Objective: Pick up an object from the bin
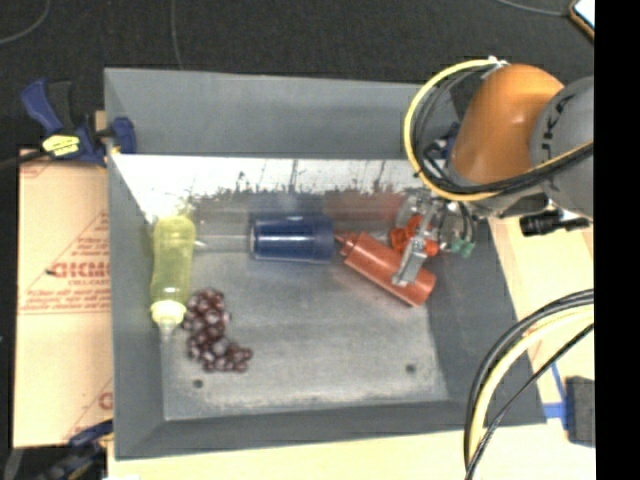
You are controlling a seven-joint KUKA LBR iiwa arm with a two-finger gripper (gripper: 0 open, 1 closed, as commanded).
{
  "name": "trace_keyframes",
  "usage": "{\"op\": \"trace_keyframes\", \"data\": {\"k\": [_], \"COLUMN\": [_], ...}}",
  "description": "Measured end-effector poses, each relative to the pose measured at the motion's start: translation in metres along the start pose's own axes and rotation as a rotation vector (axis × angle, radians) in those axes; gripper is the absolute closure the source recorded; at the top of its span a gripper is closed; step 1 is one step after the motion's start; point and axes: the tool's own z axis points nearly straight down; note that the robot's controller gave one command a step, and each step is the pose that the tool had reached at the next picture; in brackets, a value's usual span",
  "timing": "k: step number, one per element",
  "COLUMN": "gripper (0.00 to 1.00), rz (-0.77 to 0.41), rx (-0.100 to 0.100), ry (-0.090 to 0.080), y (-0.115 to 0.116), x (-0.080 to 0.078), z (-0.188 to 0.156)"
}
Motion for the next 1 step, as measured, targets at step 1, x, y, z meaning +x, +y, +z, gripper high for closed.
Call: {"op": "trace_keyframes", "data": {"k": [1], "gripper": [0.00], "rz": [-0.006], "rx": [0.002], "ry": [0.003], "y": [0.0008], "x": [0.0075], "z": [0.0641]}}
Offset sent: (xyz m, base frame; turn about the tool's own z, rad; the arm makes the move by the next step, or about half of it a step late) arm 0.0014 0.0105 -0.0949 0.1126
